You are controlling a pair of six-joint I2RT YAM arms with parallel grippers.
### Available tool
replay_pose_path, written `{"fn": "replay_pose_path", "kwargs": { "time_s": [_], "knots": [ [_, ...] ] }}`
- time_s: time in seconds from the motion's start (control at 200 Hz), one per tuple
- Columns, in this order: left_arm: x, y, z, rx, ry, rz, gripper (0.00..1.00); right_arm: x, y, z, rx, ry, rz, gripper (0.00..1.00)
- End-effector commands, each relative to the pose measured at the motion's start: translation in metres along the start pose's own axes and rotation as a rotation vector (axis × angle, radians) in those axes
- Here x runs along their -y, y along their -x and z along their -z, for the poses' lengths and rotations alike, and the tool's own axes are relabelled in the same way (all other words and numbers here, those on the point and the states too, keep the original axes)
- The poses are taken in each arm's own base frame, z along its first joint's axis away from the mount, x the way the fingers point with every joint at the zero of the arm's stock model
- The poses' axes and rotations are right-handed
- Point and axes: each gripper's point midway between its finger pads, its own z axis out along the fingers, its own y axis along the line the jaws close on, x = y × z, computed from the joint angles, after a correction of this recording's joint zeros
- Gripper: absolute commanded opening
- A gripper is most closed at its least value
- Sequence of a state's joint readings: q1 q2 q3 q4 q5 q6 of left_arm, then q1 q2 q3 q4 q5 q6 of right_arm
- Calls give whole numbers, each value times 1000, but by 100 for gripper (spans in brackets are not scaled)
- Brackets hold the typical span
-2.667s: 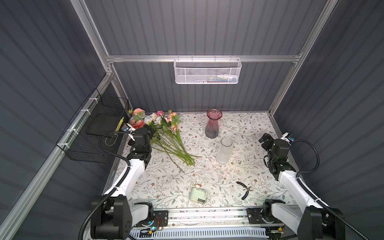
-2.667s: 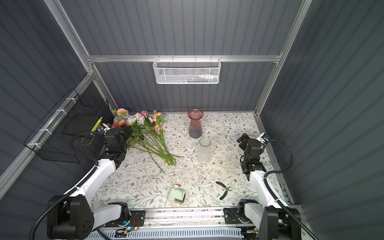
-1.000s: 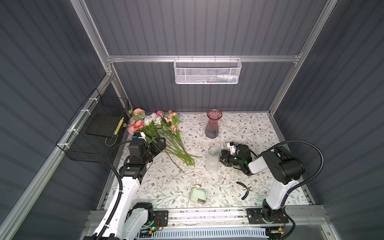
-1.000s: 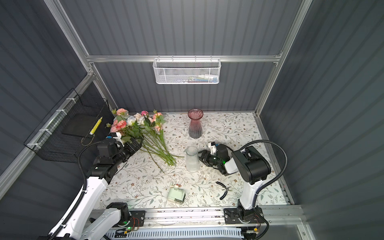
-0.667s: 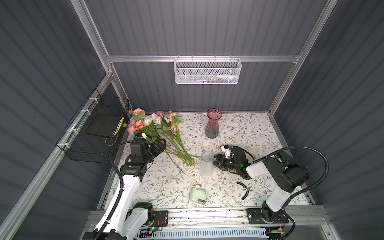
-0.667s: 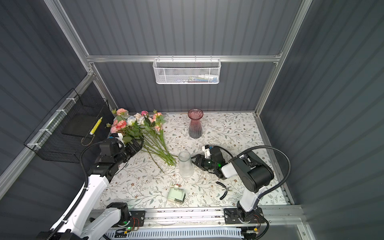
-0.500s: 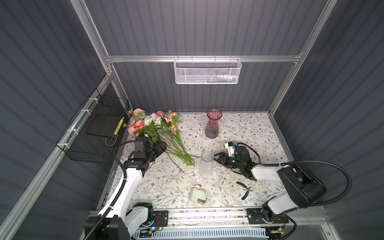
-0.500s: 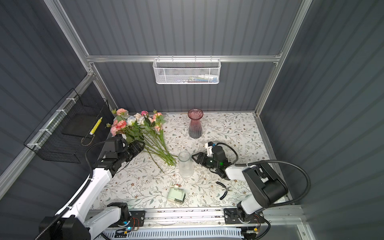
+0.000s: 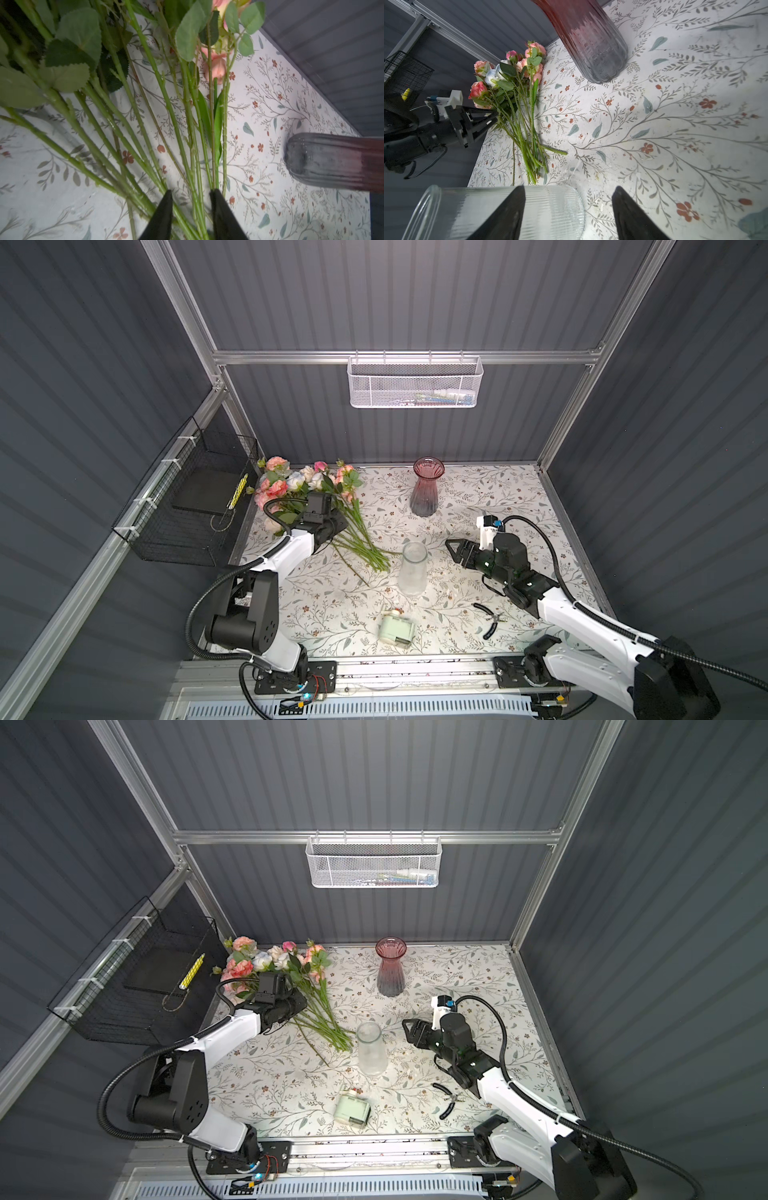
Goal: Arrange the flowers into the vase
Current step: 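Grasp a white rose stem in the bunch with the left gripper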
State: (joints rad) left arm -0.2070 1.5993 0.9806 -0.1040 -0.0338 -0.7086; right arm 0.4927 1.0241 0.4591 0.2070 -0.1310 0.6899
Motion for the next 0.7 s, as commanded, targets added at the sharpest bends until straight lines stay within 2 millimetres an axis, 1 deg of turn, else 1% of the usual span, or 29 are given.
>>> {"fn": "replay_pose_path", "kwargs": {
  "time_s": [0.0,0.115,0.28,0.49,0.69],
  "knots": [
    [-6,31,-14,65,-10,77,28,12,-12,3,-25,-42,11,69],
    [-10,38,-27,64,3,94,27,10,-9,7,-14,-41,19,69],
    [-12,44,-34,82,14,98,29,10,-7,10,-6,-45,26,69],
    [-11,45,-42,82,-6,110,30,13,-9,9,-15,-59,27,69],
    [-16,44,-56,75,8,107,30,14,-11,10,-19,-62,29,69]
  ]
}}
